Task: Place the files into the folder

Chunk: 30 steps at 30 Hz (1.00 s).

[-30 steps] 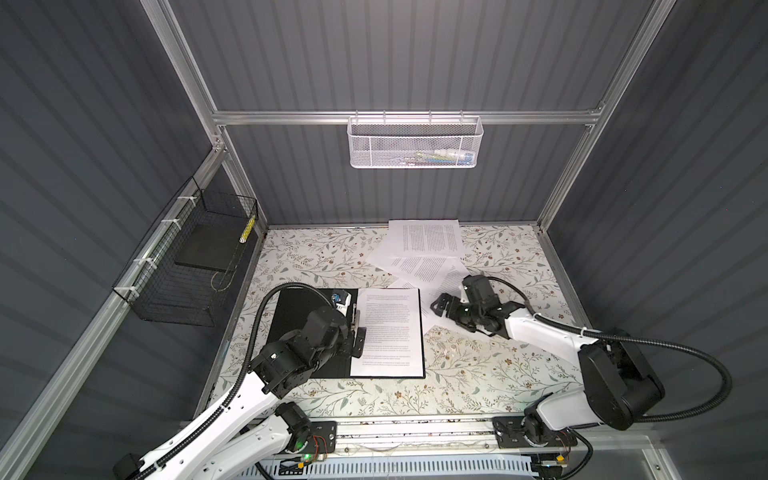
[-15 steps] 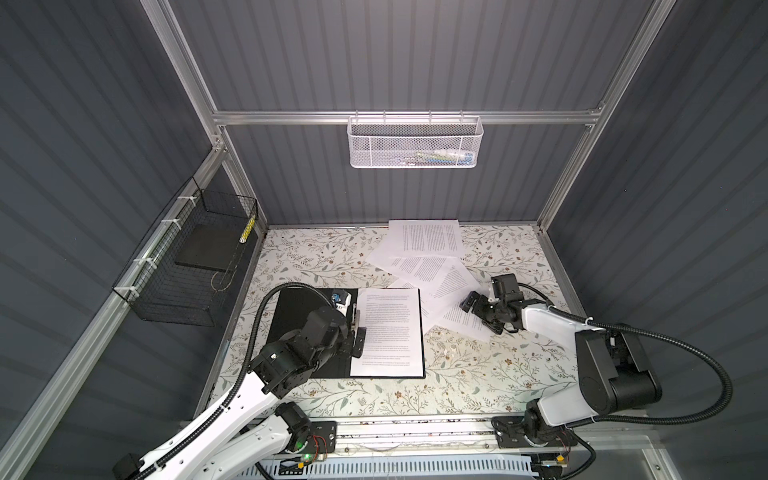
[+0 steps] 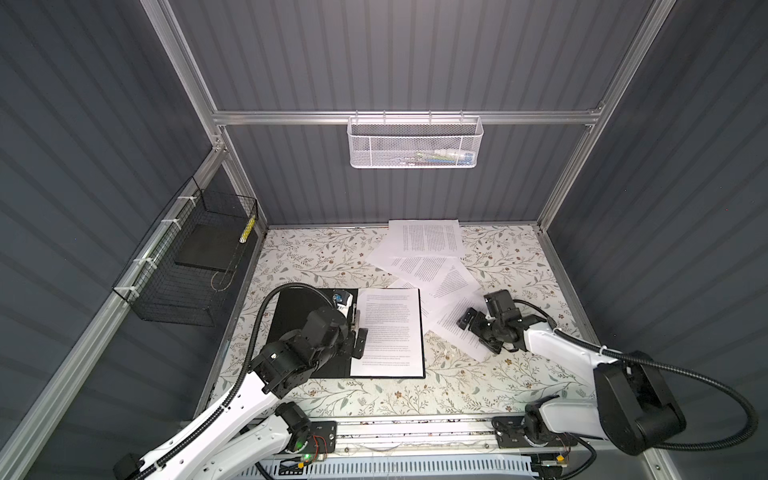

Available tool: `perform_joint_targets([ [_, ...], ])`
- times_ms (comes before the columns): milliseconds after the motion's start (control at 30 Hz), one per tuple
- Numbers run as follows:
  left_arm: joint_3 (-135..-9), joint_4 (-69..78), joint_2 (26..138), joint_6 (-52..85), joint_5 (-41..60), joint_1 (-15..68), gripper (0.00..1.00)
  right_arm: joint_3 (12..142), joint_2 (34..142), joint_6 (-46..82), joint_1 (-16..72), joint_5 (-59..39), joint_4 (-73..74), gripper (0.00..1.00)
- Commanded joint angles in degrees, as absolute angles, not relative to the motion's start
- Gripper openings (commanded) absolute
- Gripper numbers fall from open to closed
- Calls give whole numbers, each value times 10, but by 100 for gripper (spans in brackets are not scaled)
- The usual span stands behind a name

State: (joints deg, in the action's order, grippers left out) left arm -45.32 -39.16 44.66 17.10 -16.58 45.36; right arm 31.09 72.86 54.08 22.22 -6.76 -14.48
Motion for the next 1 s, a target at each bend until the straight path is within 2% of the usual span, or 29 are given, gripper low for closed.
perform_joint_targets([
  [0, -471, -378, 455, 170, -132, 452, 100, 258, 704, 677, 282, -24, -244, 99],
  [67, -478, -369, 469, 175, -85, 453, 100, 260, 676, 685, 297, -15, -261, 99],
  [167, -485, -325, 508, 191, 10, 453, 100, 298, 623, 604, 279, 55, -311, 99],
  [300, -489, -221, 600, 240, 139, 452, 100, 311, 558, 472, 167, 11, -303, 99],
  [433, -543, -150, 748, 278, 228, 461, 100, 281, 500, 391, 51, -45, -242, 99],
  [633, -666, -116, 957, 284, 250, 503, 100, 312, 593, 324, -65, -104, -203, 99],
  [833, -797, -137, 1121, 278, 259, 512, 100, 343, 699, 305, -90, -148, -181, 99],
  [967, -868, -150, 1190, 279, 267, 512, 100, 345, 735, 298, -99, -174, -171, 99],
])
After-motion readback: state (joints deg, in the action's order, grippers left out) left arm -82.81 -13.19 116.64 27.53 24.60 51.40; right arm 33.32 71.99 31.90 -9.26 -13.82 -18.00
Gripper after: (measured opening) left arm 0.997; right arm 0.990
